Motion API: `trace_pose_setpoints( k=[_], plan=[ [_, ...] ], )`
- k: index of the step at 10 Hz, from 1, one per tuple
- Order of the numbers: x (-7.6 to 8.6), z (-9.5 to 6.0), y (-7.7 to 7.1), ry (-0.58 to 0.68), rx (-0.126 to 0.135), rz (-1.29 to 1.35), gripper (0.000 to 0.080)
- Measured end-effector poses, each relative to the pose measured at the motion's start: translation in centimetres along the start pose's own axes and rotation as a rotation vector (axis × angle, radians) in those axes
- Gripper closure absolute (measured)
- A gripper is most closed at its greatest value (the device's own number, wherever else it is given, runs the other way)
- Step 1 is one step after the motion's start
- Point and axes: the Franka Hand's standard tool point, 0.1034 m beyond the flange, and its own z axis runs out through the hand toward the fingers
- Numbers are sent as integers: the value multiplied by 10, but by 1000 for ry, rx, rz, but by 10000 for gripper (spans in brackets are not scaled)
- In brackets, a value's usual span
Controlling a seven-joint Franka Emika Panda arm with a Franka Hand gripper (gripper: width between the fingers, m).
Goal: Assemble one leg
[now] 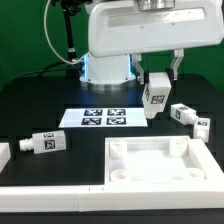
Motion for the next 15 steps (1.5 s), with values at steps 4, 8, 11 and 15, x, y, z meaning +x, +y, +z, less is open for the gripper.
trace_pose_setpoints(
  k=[4, 8, 11, 15],
  plan=[
    [36, 7, 2, 368, -50, -4, 514],
    [39, 19, -13, 484, -63, 35, 514],
    [32, 35, -36, 438, -30, 34, 514],
    [33, 43, -45, 433, -18, 37, 514]
  ],
)
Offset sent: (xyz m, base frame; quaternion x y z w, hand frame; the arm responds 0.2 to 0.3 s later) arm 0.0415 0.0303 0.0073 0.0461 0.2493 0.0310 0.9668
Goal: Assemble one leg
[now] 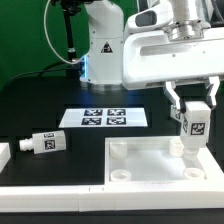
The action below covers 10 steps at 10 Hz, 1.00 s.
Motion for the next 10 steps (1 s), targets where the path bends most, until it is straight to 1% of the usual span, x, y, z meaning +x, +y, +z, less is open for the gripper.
trace_pose_setpoints(
  k=[2, 3, 4, 5, 6, 8, 10],
  plan=[
    [-1, 0, 0, -1, 0, 0, 514],
    [-3, 5, 1, 3, -3, -1, 514],
    [-2, 9, 0, 2, -3, -1, 514],
    [2, 12, 0, 9, -3, 1, 512],
    [2, 16, -1, 9, -2, 0, 512],
    [-3, 23, -7, 13, 0, -8, 512],
    [-9, 28, -3, 14, -7, -10, 512]
  ],
)
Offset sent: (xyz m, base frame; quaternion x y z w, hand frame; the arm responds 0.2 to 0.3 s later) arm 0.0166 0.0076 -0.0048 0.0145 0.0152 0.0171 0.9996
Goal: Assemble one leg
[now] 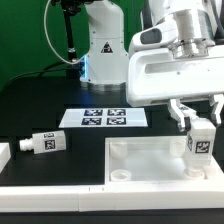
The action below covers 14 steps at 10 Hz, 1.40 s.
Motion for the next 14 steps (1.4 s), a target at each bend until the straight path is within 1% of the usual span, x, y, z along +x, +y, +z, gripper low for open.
trace_pose_setpoints(
  k=[1, 2, 5, 8, 9, 10, 11, 12, 14],
  plan=[
    [-5, 3, 0, -12, 0, -1, 512],
    [-5, 3, 1, -10, -2, -1, 512],
    [-5, 4, 1, 8, -5, -6, 512],
    [-4, 5, 1, -12, -2, -3, 512],
    [-7, 6, 1, -25, 0, -3, 419],
    [-7, 6, 1, -25, 0, -3, 419],
    [-7, 6, 1, -25, 0, -3, 245],
    [-7, 6, 1, -25, 0, -3, 169],
    [-9, 6, 1, -36, 2, -3, 156]
  ],
)
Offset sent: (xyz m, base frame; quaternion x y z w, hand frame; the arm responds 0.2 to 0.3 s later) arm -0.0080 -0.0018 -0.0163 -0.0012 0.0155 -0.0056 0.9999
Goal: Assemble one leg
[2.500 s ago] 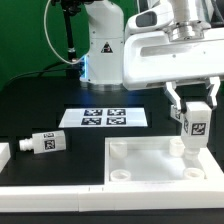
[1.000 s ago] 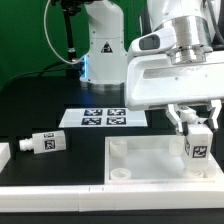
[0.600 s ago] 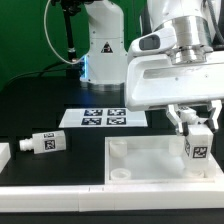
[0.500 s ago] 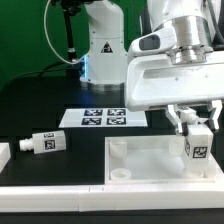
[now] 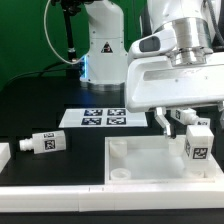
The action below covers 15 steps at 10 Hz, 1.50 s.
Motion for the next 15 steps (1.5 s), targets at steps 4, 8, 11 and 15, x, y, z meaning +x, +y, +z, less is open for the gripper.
trace_pose_setpoints(
  k=[4, 8, 11, 15],
  plan=[
    [11, 9, -11, -256, 46, 77, 151],
    [4, 12, -3, -513, 68, 114, 151],
    [1, 7, 4, -653, 88, 124, 151],
    [1, 7, 4, -651, 85, 133, 162]
  ],
)
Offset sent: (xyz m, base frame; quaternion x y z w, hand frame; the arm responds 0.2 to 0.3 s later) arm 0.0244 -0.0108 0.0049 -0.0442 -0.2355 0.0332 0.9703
